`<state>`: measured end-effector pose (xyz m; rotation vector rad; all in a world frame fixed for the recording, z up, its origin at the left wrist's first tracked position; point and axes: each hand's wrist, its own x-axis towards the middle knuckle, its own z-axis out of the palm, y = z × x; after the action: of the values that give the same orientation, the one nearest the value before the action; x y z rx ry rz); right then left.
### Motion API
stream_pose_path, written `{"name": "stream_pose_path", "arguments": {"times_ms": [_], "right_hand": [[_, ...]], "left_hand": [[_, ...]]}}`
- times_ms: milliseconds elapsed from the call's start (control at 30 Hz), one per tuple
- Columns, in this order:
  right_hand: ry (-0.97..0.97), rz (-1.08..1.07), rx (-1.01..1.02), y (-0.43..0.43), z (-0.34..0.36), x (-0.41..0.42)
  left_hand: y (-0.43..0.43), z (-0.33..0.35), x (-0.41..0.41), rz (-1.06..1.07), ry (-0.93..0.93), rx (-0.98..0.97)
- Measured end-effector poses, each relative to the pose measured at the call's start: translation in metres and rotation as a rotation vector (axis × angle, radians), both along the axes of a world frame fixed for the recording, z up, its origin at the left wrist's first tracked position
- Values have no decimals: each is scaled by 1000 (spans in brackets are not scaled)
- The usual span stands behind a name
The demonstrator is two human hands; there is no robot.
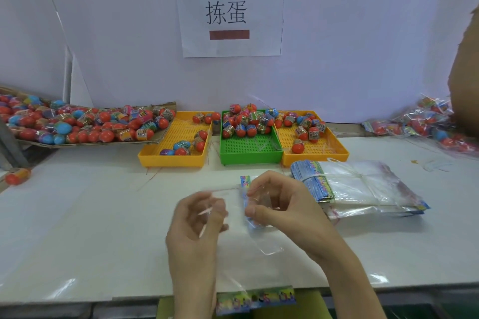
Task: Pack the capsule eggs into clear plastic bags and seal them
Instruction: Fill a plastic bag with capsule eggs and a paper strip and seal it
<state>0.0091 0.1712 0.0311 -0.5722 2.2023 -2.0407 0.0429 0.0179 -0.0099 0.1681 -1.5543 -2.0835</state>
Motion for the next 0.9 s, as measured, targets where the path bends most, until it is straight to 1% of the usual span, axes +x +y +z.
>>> {"name": "stream_pose_path", "arguments": {"times_ms": [67,100,200,233,267,300,367,433,500,567,700,900], "right_hand": [[15,-47,-4,0,0,-1],[18,-54,-7,1,0,-2],[29,-47,-8,3,1,-1],[34,-42,-4,3,2,-1],[39,-36,3,3,2,-1],[42,-32,15,3,2,-1],[45,-36,43,2,0,-2],[41,-46,59,1,-1,-4],[39,-49,75,2,-2,-4],[47,-37,92,4,-2,-5],[55,-13,102,6,-3,-5],[79,14,128,8,-1,-3]], "left_hand": [[-2,-2,-1,112,40,22],[-3,-3,-1,102,53,31],[-5,-2,-2,-122,48,-11],[-4,-3,-2,-143,54,-31],[-2,-4,-2,-102,65,-52],[-1,-5,-1,-8,84,-87],[3,-7,3,202,164,-230],[6,-6,9,322,270,-473],[11,-8,13,344,327,-681],[16,-11,14,298,318,-771],[19,-7,12,179,208,-800],[19,-4,13,166,170,-831]]}}
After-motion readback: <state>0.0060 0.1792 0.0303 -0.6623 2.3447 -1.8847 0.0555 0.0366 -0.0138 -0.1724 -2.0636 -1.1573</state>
